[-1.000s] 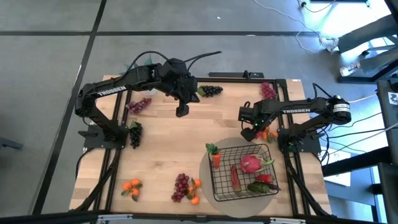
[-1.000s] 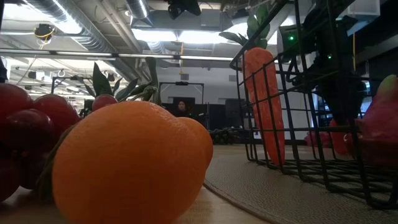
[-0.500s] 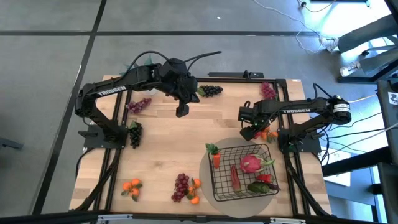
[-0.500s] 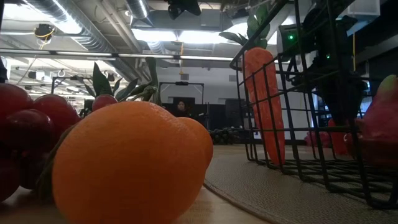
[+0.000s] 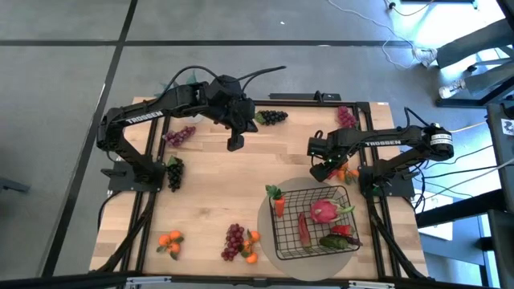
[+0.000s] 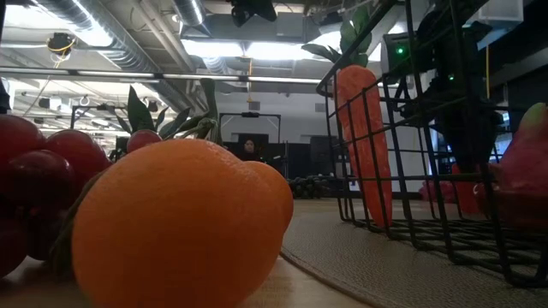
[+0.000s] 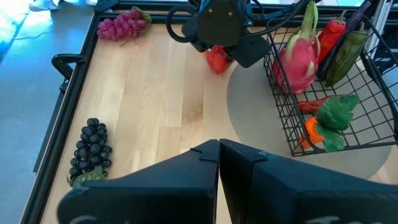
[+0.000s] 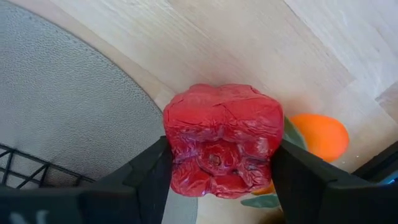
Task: Build produce basket
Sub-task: Put the bell pepper into the wire basket
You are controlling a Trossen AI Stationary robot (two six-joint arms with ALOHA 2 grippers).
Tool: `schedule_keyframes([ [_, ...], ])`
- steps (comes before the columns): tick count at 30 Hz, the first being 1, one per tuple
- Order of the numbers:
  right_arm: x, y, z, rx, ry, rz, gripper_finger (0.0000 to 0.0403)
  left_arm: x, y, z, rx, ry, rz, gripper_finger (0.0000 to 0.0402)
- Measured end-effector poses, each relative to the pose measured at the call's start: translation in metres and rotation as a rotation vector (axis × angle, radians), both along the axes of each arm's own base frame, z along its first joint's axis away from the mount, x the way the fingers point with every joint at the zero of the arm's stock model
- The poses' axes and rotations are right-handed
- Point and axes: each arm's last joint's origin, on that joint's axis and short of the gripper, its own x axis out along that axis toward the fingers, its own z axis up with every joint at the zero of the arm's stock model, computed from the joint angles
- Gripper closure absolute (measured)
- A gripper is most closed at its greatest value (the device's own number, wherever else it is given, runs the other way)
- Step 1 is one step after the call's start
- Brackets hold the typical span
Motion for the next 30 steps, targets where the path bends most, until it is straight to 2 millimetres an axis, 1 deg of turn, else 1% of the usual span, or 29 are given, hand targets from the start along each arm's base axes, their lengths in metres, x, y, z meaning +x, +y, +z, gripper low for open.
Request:
schedule_keyframes([
  [8, -0.001, 0.001, 0.003, 0.033, -0.008, 0.027, 0.0193, 0.0, 0.0, 0.0, 0.0, 0.0, 0.0, 0.0401],
  [12, 0.002, 0.001, 0.014, 0.025, -0.01, 0.078, 0.0191, 0.0, 0.0, 0.0, 0.0, 0.0, 0.0, 0.0401],
  [15, 0.007, 0.0, 0.031, -0.011, -0.01, 0.092, 0.0192, 0.0, 0.0, 0.0, 0.0, 0.0, 0.0, 0.0401],
  [21, 0.016, 0.005, 0.07, -0.027, -0.059, 0.142, 0.0193, 0.0, 0.0, 0.0, 0.0, -0.001, 0.0, 0.0401],
  [25, 0.02, 0.014, 0.097, -0.037, -0.096, 0.178, 0.0193, 0.0, 0.0, 0.0, 0.0, -0.001, 0.0, 0.0401],
  [30, 0.023, 0.026, 0.136, -0.043, -0.177, 0.226, 0.0193, 0.0, 0.0, 0.0, 0.0, -0.001, 0.0, 0.0401],
])
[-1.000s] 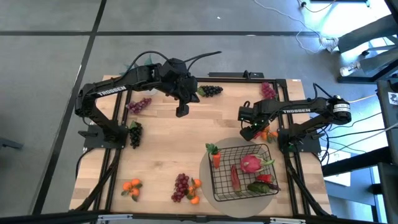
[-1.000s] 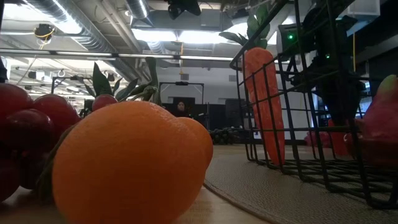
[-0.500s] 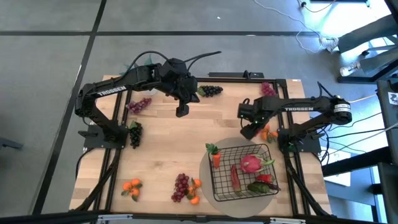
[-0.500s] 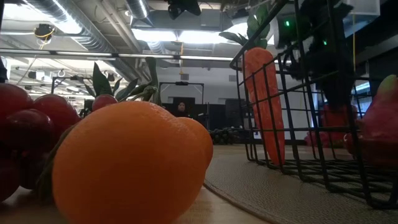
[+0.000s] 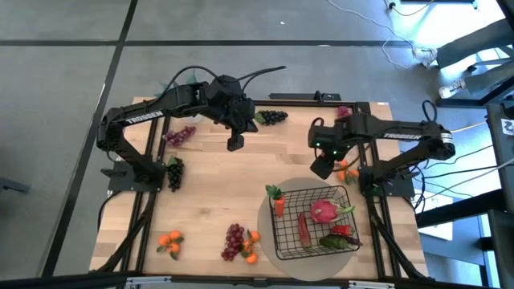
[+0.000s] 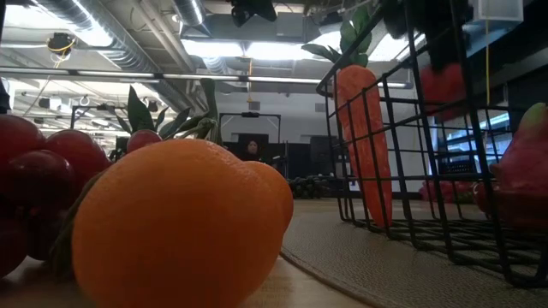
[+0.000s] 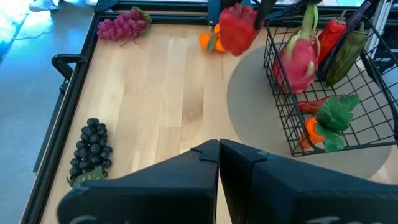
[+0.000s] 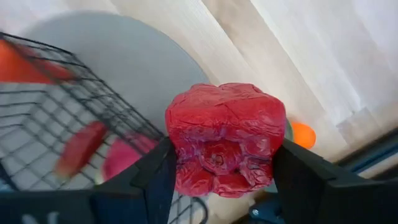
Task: Build produce basket
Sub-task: Put the bell pepper into the wire basket
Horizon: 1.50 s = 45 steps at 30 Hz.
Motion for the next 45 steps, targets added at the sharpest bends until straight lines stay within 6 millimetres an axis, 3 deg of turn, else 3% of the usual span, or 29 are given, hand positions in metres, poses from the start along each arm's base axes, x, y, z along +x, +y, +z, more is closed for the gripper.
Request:
schedule_keyframes([
  [7, 0.004, 0.029, 0.041, 0.007, -0.171, 0.103, 0.0193, 0.001, 0.0, 0.001, 0.004, -0.01, -0.001, 0.0401],
  [16, 0.006, 0.08, 0.046, 0.08, -0.251, 0.293, 0.0192, 0.003, -0.008, 0.001, 0.066, -0.006, -0.072, 0.0401],
  [22, 0.01, 0.112, 0.035, 0.147, -0.205, 0.361, 0.0192, 0.006, -0.027, 0.001, 0.065, -0.005, -0.13, 0.0401],
  [31, 0.018, 0.154, 0.008, 0.159, -0.079, 0.47, 0.0192, 0.012, -0.074, 0.003, 0.004, -0.031, -0.23, 0.0401],
  [38, 0.029, 0.177, -0.021, 0.113, 0.034, 0.568, 0.0192, 0.01, -0.108, 0.007, -0.018, -0.066, -0.319, 0.0401],
  [45, 0.041, 0.189, -0.048, 0.094, 0.131, 0.594, 0.0192, 0.001, -0.127, 0.014, -0.018, -0.089, -0.382, 0.0401],
])
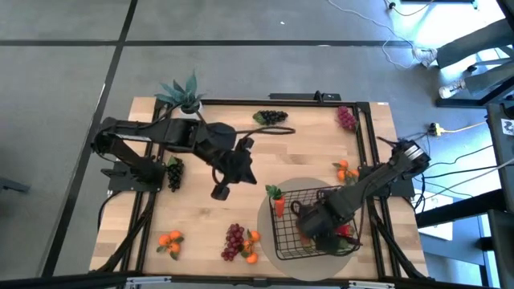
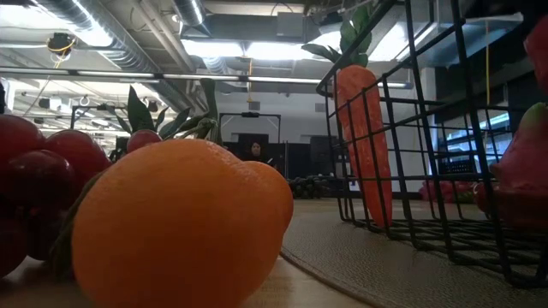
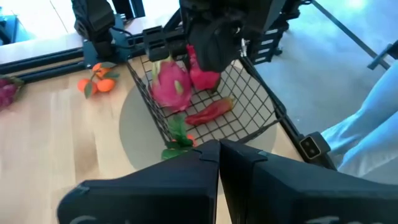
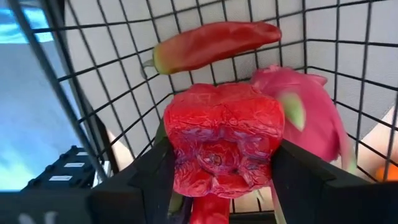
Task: Build produce basket
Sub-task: Put the bell pepper into the wire basket
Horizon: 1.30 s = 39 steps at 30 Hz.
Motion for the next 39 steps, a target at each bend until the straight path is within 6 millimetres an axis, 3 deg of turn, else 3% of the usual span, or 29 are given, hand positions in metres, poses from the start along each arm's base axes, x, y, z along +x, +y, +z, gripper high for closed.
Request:
schedule_keyframes([
  [18, 0.018, 0.014, -0.032, 0.044, 0.066, 0.051, 0.0191, -0.009, -0.002, 0.006, -0.001, -0.012, -0.011, 0.0401],
  [24, 0.017, 0.015, -0.048, 0.072, 0.125, 0.043, 0.0185, -0.01, -0.003, 0.006, -0.001, -0.011, -0.013, 0.0401],
  [39, 0.013, 0.012, -0.06, 0.062, 0.133, 0.116, 0.0164, -0.011, -0.011, 0.006, -0.018, 0.0, -0.026, 0.0401],
])
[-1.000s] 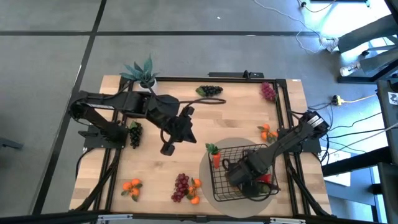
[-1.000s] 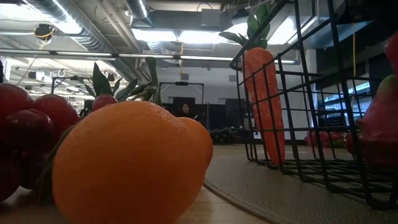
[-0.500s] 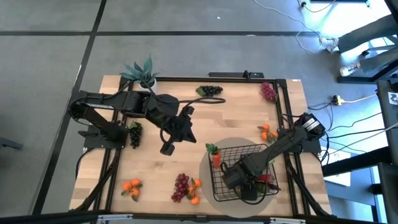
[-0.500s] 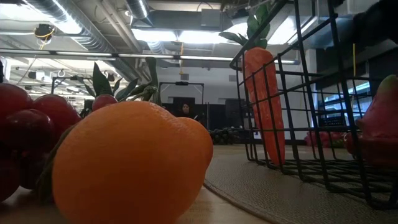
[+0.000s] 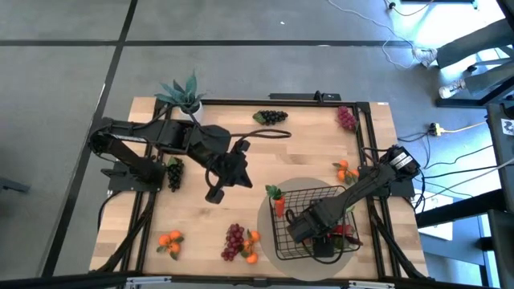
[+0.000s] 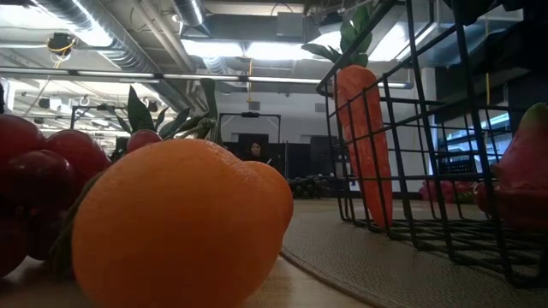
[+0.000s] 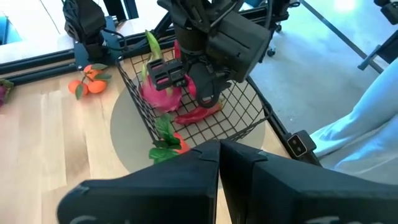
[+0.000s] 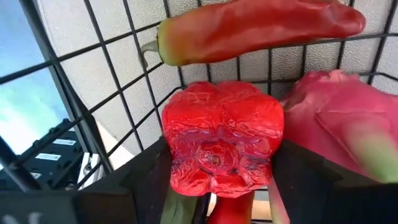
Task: Build produce basket
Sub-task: Put the bell pepper into the wire basket
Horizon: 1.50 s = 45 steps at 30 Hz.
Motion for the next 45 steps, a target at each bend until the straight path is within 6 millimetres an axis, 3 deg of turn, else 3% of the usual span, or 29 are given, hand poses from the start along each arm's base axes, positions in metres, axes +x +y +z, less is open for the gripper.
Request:
schedule_keyframes([
  [45, 0.0044, 0.0028, -0.0002, 0.026, -0.051, 0.004, 0.0163, -0.0018, -0.0029, -0.0026, -0.013, 0.037, 0.002, 0.0401],
])
